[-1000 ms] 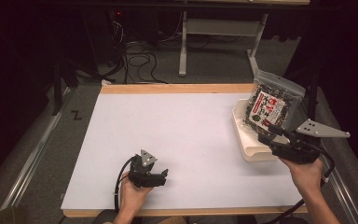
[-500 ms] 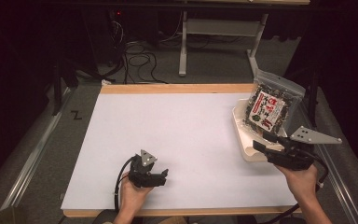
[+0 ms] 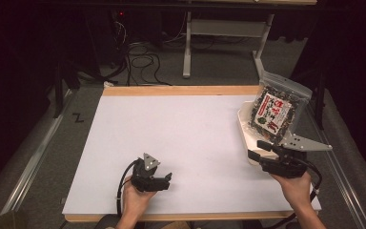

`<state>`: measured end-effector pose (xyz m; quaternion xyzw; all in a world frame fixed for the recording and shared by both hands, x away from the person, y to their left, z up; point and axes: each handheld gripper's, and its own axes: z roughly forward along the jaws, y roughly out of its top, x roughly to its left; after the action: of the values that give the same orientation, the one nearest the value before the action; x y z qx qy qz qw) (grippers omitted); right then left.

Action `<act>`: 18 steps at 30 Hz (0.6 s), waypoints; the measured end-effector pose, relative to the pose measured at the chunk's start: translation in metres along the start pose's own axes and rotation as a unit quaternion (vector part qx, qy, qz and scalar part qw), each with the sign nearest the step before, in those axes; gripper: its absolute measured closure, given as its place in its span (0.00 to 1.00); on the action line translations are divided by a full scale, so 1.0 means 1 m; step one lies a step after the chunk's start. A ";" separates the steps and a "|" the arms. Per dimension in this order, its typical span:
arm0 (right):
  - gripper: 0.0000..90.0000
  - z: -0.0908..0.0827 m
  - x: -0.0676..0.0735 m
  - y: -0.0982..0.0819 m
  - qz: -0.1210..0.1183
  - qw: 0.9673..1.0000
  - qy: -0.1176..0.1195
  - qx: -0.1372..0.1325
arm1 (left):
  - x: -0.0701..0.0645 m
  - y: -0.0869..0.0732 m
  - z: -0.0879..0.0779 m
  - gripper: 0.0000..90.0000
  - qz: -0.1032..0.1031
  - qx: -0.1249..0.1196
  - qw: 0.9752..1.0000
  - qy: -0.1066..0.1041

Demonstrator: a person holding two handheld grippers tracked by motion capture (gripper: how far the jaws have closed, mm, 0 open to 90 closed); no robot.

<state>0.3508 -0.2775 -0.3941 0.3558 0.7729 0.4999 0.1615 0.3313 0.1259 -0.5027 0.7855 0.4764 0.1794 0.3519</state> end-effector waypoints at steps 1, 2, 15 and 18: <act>0.51 0.002 0.000 -0.001 0.001 1.000 0.000 0.002 | 0.000 0.000 0.000 0.22 0.000 0.000 1.000 0.000; 0.50 0.003 0.000 -0.002 0.001 1.000 0.002 0.003 | 0.000 0.000 0.000 0.22 0.000 0.001 1.000 -0.001; 0.51 0.023 0.004 -0.013 0.005 1.000 0.005 0.022 | 0.000 0.000 0.000 0.22 0.000 0.000 1.000 -0.002; 0.51 0.028 0.005 -0.015 0.003 1.000 0.006 0.026 | 0.000 0.000 0.000 0.22 0.000 0.000 1.000 -0.002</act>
<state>0.3584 -0.2592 -0.4188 0.3590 0.7856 0.4822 0.1464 0.3314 0.1256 -0.5028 0.7856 0.4758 0.1777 0.3533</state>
